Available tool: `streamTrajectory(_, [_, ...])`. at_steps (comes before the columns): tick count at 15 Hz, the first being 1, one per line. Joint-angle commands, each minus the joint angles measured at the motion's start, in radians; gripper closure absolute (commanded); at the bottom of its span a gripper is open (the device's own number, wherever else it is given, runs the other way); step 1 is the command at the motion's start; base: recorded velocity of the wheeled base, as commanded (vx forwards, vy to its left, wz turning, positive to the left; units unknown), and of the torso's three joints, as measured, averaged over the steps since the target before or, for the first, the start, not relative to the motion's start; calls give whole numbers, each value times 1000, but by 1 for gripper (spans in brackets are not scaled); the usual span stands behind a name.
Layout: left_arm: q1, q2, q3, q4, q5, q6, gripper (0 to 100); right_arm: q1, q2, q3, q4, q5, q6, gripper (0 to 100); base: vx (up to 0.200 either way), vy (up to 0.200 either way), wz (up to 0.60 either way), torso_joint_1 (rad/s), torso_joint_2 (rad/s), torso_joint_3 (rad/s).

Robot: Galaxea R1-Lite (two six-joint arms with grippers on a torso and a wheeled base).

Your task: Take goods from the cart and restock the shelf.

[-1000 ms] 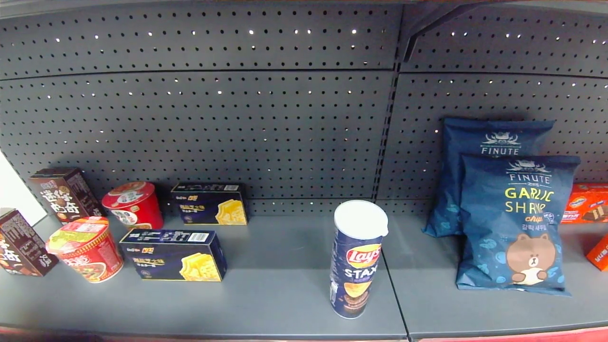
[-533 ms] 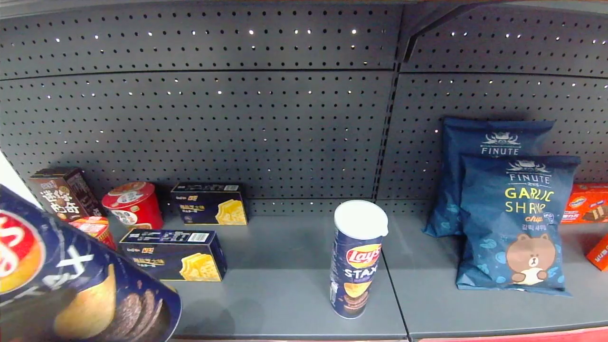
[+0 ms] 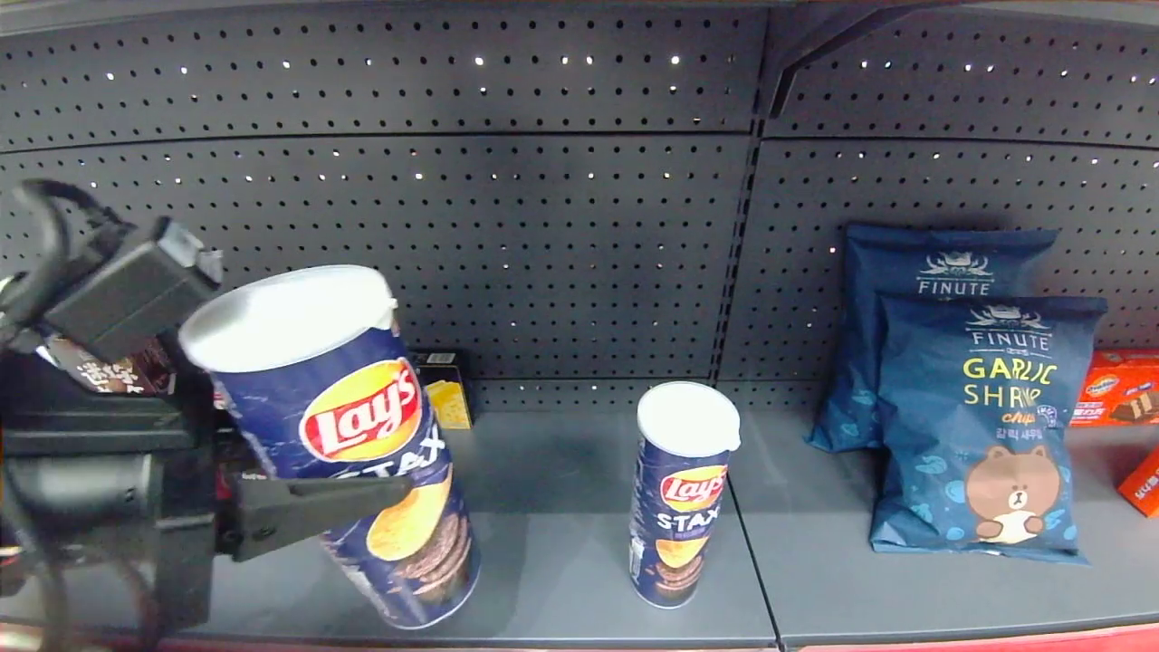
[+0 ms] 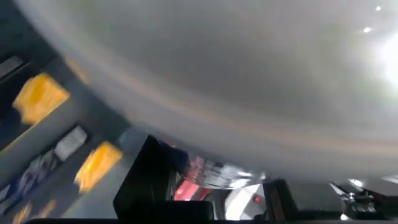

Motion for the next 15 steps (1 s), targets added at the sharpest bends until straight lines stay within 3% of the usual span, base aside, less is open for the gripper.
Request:
streamTrajectory(1, [-21,212,-106,-36,-9,15,100,-16,-11,10,-1,2,0,0,0,0,0,0,0,0])
streamTrajectory(2, [-21,235,-109,-61,-15,27,100,-22,-11,10,-1,2,0,0,0,0,0,0,0,0])
streamTrajectory(3, [-21,308,-121,-131,-50,84,100,-30,-13,10,-1,2,0,0,0,0,0,0,0,0])
streamTrajectory(5, [-21,391,-166,-166,-139,93,100,-34,-14,7,-2,2,0,0,0,0,0,0,0,0])
streamTrajectory(8, [-21,531,-298,-171,-154,107,100,-34,-14,7,-2,2,0,0,0,0,0,0,0,0])
streamTrajectory(10, [-21,623,-406,-162,-165,150,100,-36,-20,7,-2,2,0,0,0,0,0,0,0,0])
streamTrajectory(12, [-21,690,-488,-157,-199,156,100,-44,-20,6,-2,0,0,0,0,0,0,0,0,0])
streamTrajectory(15, [-30,807,-583,-157,-200,177,100,-50,-20,0,-2,0,0,0,0,0,0,0,0,0])
